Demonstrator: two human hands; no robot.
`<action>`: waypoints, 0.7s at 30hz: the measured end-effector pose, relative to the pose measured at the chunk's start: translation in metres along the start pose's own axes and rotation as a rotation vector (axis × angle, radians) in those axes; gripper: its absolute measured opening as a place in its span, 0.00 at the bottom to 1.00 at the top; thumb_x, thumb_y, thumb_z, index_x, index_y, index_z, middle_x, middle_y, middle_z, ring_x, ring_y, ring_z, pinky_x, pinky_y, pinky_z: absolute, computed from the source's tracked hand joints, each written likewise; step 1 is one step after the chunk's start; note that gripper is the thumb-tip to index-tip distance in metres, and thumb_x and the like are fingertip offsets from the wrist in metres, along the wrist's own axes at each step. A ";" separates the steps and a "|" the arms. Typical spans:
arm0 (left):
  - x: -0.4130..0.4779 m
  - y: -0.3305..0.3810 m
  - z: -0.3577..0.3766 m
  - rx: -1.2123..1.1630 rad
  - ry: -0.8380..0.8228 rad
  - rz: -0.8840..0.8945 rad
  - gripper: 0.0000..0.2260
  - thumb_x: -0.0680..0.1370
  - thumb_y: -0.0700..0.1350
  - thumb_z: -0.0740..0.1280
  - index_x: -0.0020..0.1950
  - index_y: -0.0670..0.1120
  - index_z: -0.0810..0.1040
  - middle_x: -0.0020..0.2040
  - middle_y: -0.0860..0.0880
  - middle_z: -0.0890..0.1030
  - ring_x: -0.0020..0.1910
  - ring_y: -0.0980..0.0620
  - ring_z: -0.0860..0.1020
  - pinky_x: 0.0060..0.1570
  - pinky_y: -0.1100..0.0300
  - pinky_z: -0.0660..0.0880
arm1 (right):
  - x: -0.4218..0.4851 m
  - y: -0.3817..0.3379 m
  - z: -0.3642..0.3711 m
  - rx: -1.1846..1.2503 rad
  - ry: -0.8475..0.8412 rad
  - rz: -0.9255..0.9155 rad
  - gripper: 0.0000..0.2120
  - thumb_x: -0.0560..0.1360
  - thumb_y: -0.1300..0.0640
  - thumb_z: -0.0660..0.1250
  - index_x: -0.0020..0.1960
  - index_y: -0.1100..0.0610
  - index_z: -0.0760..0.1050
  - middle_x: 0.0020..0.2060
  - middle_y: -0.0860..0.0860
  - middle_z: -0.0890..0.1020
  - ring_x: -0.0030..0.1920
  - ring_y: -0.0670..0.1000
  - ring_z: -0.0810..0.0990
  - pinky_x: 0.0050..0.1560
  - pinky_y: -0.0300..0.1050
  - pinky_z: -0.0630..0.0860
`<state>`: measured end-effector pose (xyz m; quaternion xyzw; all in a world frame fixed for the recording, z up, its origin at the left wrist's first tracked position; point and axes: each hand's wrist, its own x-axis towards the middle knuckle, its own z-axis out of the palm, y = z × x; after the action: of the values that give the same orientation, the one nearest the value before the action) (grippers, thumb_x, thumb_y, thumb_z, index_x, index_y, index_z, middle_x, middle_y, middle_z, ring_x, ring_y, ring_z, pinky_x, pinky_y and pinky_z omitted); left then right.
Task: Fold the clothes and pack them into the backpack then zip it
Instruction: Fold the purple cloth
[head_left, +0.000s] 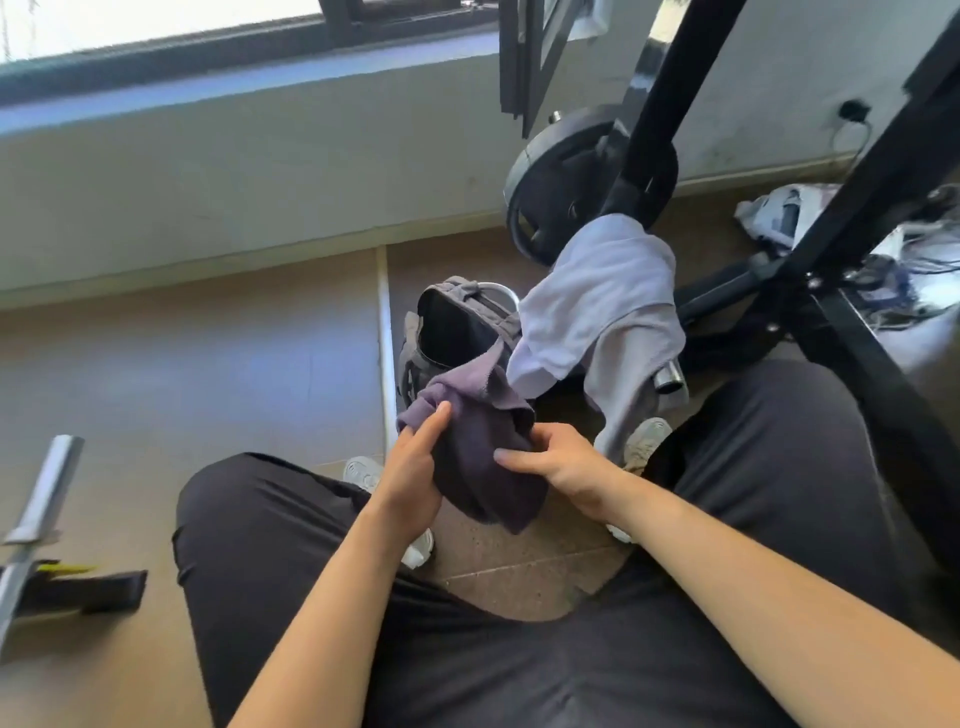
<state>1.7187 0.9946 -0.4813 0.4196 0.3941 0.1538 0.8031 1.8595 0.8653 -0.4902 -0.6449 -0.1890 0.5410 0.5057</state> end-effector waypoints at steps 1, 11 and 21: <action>0.001 -0.001 -0.002 0.011 0.035 0.000 0.17 0.83 0.51 0.64 0.70 0.47 0.77 0.64 0.45 0.83 0.65 0.47 0.80 0.65 0.50 0.75 | 0.001 0.000 -0.001 0.039 0.010 -0.006 0.14 0.73 0.58 0.76 0.58 0.58 0.81 0.52 0.53 0.87 0.55 0.52 0.85 0.52 0.42 0.79; 0.004 0.016 -0.028 0.125 0.355 0.013 0.13 0.83 0.54 0.66 0.55 0.45 0.83 0.51 0.43 0.87 0.52 0.44 0.85 0.50 0.51 0.81 | 0.005 -0.020 -0.019 0.302 0.252 -0.077 0.03 0.79 0.59 0.69 0.50 0.58 0.77 0.43 0.54 0.82 0.47 0.51 0.79 0.48 0.42 0.73; 0.018 0.045 -0.064 -0.126 0.222 -0.100 0.15 0.81 0.52 0.66 0.45 0.43 0.86 0.45 0.44 0.86 0.49 0.47 0.84 0.62 0.51 0.75 | -0.003 -0.037 -0.060 0.419 0.098 -0.073 0.22 0.76 0.70 0.67 0.70 0.62 0.74 0.64 0.62 0.81 0.66 0.60 0.79 0.69 0.51 0.73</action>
<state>1.6850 1.0673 -0.4758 0.3286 0.4904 0.1835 0.7860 1.9232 0.8510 -0.4631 -0.5439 -0.0708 0.5177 0.6566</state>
